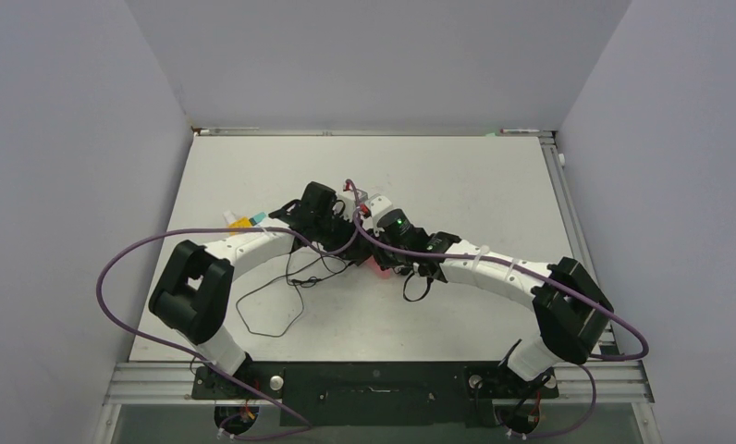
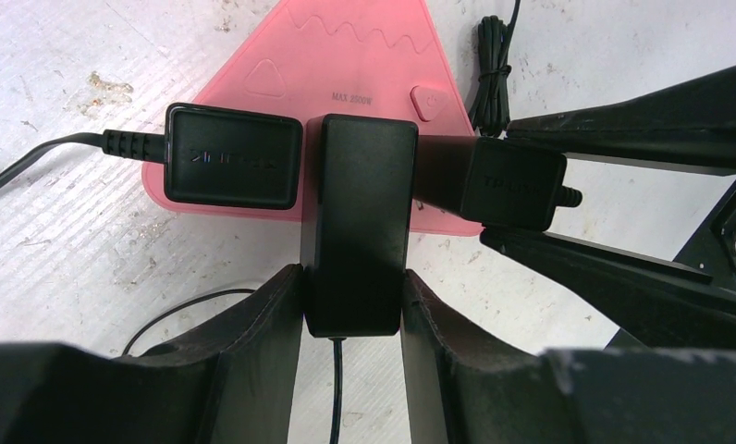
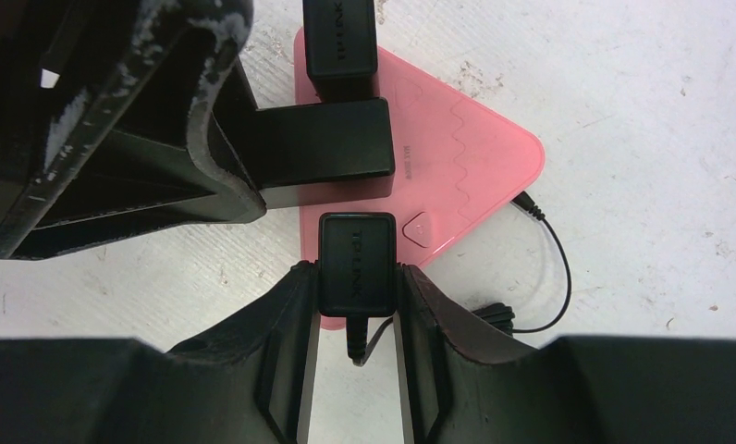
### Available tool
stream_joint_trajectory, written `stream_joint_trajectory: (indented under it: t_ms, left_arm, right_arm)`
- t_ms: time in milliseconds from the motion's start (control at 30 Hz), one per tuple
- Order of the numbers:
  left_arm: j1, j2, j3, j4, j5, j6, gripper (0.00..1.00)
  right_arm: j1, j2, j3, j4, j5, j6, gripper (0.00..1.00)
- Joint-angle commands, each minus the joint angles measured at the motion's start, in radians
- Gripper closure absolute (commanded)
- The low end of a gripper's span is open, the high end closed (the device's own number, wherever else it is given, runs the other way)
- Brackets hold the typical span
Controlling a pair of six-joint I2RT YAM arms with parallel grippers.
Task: Pull the plug off the socket
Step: Remove the plug from the socket.
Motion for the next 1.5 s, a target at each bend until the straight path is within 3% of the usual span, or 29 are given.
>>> stream_joint_trajectory:
  t_ms: [0, 233, 500, 833, 1467]
  left_arm:
    - [0.0, 0.017, 0.055, 0.057, 0.018, -0.05, 1.0]
    - [0.0, 0.022, 0.059, 0.049, 0.016, -0.048, 1.0]
    - [-0.002, 0.026, 0.059, 0.046, 0.007, -0.043, 1.0]
    - [-0.004, 0.034, 0.062, 0.042, 0.004, -0.041, 1.0]
    - [0.001, 0.043, 0.069, 0.036, 0.025, -0.054, 1.0]
  right_arm:
    - [0.055, -0.015, 0.036, 0.03, -0.074, 0.003, 0.95]
    - [0.038, -0.015, 0.035, 0.042, -0.097, 0.026, 0.95]
    - [-0.127, -0.042, -0.01, 0.1, -0.277, 0.117, 0.95]
    - [-0.153, -0.039, -0.023, 0.091, -0.278, 0.115, 0.95]
    - [0.091, -0.01, 0.051, 0.009, 0.113, 0.026, 0.95]
